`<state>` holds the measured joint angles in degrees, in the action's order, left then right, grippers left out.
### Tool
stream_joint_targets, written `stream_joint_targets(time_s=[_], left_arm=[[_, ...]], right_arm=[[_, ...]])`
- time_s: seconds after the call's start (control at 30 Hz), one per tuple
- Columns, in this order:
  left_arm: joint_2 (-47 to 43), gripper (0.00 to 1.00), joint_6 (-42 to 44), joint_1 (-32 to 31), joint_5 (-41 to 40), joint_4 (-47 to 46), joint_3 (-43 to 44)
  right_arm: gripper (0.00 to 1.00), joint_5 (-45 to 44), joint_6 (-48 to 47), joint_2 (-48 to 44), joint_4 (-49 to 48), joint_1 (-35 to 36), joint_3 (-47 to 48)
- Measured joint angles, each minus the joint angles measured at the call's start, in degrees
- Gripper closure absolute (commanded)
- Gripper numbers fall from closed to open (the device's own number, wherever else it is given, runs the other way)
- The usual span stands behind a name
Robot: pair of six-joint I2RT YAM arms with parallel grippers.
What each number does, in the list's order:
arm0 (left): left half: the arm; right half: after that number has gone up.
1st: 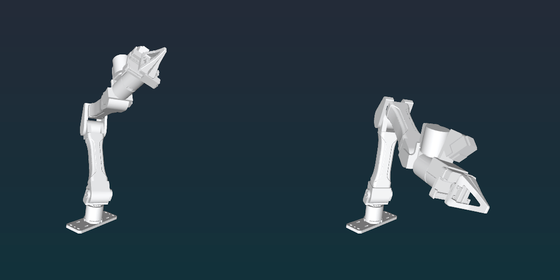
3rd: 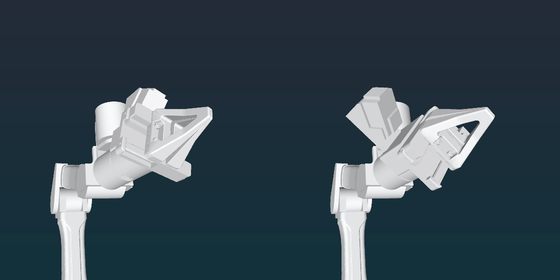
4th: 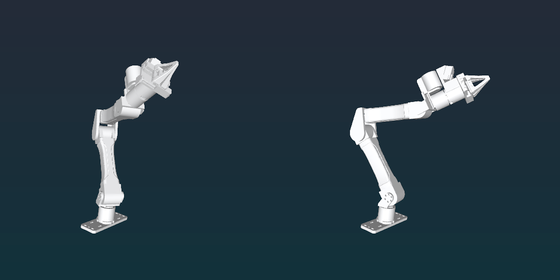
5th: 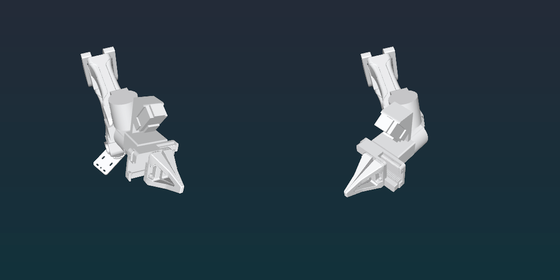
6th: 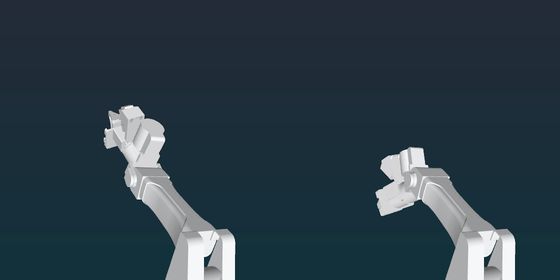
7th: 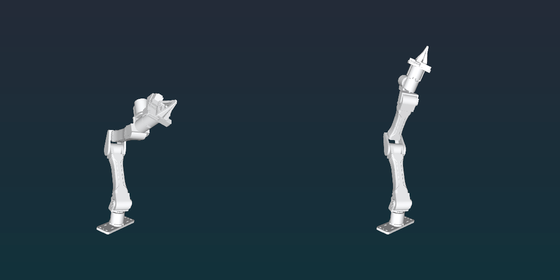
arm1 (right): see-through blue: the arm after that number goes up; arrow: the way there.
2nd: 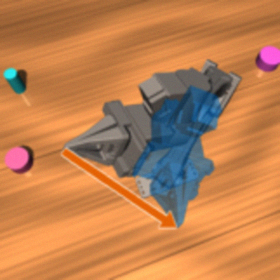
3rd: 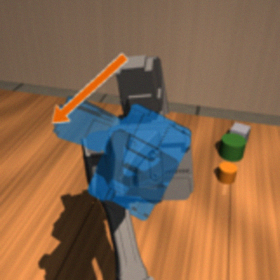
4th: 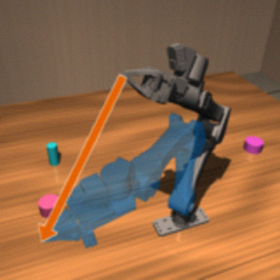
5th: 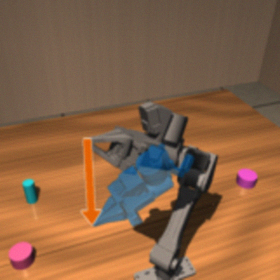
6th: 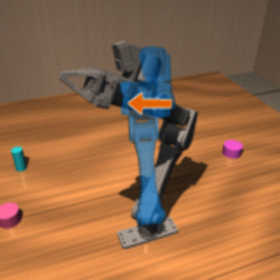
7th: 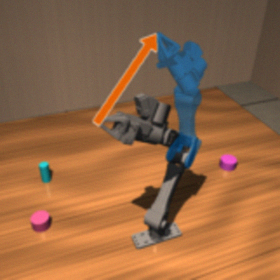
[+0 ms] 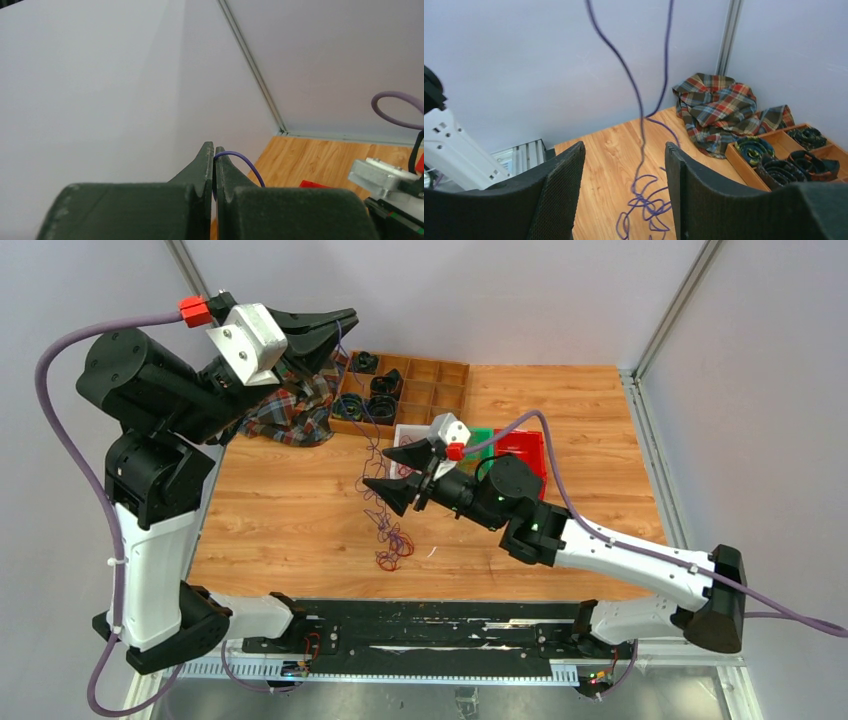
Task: Untangle the cables
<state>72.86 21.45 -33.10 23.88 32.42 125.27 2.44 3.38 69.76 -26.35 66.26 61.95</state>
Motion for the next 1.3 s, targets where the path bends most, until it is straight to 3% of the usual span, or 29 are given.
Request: stream_joint_targets(time_s=[0.43, 0.83, 0.97, 1.3], left_arm=[[-0.3, 0.99, -0.3, 0.0, 0.6, 0.2, 1.6], [-0.3, 1.00, -1.4, 0.0, 1.6, 0.3, 3.6], [0.5, 1.00, -2.1, 0.0, 1.6, 0.3, 5.7], [3.1, 1.00, -3.1, 0.0, 0.9, -1.0, 12.9]], right_arm=[[0.42, -0.9, 1.6, 10.5, 2.3, 0.0, 5.0], [0.65, -1.6, 4.0, 15.9, 0.5, -0.9, 6.0], [0.75, -2.2, 4.6, 16.1, -1.8, -1.8, 3.1], [0.78, -5.5, 5.2, 18.0, -5.6, -2.3, -8.1]])
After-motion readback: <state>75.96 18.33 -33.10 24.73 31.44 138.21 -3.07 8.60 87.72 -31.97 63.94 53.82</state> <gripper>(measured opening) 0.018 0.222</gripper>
